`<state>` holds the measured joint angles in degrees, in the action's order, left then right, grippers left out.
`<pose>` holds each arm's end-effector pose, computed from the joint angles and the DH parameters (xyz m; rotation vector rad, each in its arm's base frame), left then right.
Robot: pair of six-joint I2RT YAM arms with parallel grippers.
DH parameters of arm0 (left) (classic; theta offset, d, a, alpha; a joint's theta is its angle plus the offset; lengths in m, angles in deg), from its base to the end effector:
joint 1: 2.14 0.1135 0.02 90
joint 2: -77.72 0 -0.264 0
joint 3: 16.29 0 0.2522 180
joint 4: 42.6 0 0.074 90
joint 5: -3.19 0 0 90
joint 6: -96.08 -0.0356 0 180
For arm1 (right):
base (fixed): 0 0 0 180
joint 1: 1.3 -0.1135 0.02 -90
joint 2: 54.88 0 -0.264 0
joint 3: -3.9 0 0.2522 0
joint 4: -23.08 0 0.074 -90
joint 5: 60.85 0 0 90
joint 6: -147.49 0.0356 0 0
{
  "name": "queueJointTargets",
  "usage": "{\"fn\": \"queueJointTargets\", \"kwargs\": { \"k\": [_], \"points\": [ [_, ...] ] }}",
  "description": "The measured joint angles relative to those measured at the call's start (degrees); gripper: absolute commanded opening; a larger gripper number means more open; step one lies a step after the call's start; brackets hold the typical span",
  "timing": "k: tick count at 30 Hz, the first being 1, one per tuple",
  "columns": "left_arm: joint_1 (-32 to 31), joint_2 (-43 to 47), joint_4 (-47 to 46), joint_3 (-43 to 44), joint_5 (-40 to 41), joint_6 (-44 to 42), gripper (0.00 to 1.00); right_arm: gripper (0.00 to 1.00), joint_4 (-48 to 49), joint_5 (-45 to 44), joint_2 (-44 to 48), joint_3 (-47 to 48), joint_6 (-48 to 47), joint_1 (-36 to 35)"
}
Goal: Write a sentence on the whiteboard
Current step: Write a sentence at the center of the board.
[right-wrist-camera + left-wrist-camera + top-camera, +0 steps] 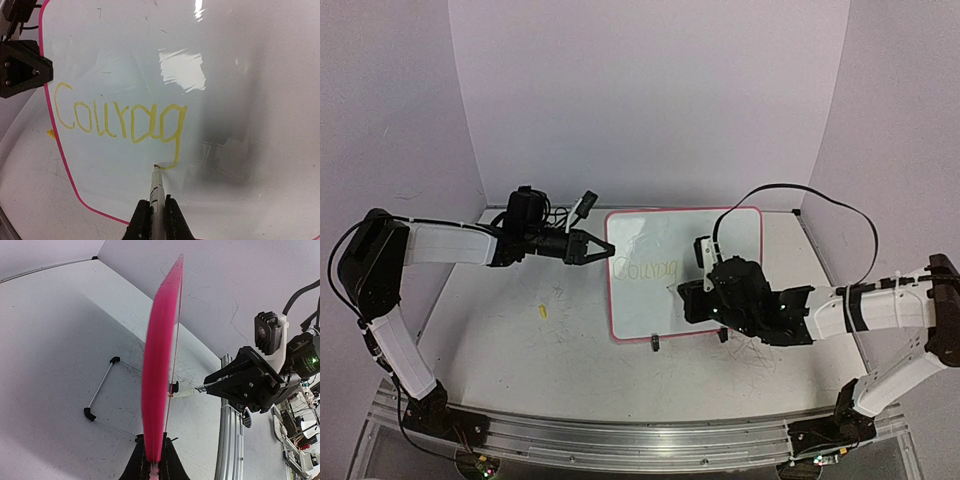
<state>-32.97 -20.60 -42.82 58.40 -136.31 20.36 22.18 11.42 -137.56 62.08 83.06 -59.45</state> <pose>0.3110 -0.2172 0.2350 0.8822 1.8817 -1.3479 0.1746 0.2604 0.2245 -0.3787 2.0120 0.6228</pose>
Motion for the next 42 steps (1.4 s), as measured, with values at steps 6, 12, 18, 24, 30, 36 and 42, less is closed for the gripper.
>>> {"fn": "queueJointTargets", "kwargs": {
  "k": [6, 12, 18, 24, 30, 36, 42],
  "points": [
    [0.0, 0.1, 0.0, 0.0, 0.0, -0.3, 0.0, 0.0, 0.4, -0.4, 1.6, 0.2, -0.2, 0.1],
    [0.0, 0.1, 0.0, 0.0, -0.1, -0.3, 0.0, 0.0, 0.6, -0.9, 7.3, -1.8, -0.2, 2.1],
    [0.0, 0.1, 0.0, 0.0, -0.1, -0.3, 0.0, 0.0, 0.9, -0.9, 6.7, -1.8, -0.5, 3.5],
    [0.0, 0.1, 0.0, -0.1, -0.1, -0.4, 0.0, 0.0, 1.2, -0.8, 5.6, -1.8, -0.9, 3.5],
    [0.0, 0.1, 0.0, -0.1, -0.1, -0.4, 0.0, 0.0, 1.9, -0.8, 4.6, -1.7, -1.3, 3.5],
    [0.0, 0.1, 0.0, -0.1, -0.1, -0.3, 0.0, 0.0, 2.8, -0.8, 4.0, -1.7, -1.3, 3.5],
    [0.0, 0.1, 0.0, -0.2, -0.1, -0.4, 0.0, 0.0, 2.9, -1.0, 4.0, -1.7, -1.3, 3.5]
  ]
}}
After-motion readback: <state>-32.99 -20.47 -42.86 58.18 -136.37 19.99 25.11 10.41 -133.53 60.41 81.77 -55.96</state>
